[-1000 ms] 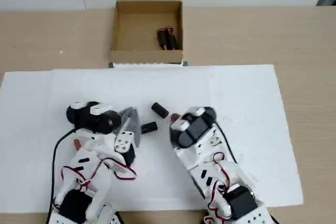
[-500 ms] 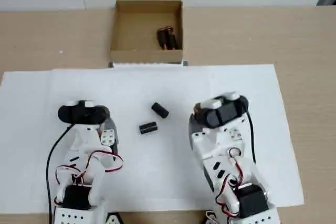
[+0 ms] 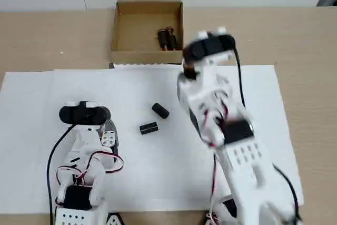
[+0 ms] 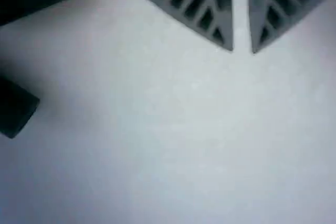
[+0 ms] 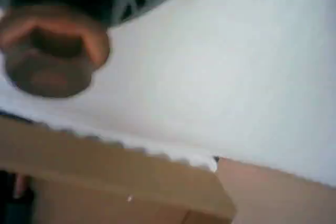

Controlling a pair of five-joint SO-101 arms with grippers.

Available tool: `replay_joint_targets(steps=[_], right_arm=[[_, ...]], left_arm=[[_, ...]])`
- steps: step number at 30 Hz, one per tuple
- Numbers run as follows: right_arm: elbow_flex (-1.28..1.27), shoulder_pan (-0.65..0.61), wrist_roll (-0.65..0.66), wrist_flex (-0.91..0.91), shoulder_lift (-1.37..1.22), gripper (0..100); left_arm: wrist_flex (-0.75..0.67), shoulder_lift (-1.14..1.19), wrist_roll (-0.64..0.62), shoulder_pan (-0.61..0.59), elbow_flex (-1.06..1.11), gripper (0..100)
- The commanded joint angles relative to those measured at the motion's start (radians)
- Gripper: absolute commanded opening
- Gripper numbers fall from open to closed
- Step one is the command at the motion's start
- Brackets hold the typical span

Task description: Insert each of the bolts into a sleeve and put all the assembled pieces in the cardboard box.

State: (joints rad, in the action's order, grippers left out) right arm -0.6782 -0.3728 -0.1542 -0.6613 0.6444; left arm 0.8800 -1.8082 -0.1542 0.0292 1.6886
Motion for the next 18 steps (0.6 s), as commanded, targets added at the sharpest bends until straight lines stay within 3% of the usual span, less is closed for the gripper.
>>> replay_joint_targets(steps=[1, 18], right_arm=[[0.218, 0.008, 0.011, 0.097, -0.203, 0.4], [0.928, 0.001, 0.293, 0.317, -0.998, 0.4]], left_arm=[[0.002, -0.008, 0.008, 0.0, -0.005, 1], [0.002, -0.008, 0.006, 0.0, -0.005, 1]])
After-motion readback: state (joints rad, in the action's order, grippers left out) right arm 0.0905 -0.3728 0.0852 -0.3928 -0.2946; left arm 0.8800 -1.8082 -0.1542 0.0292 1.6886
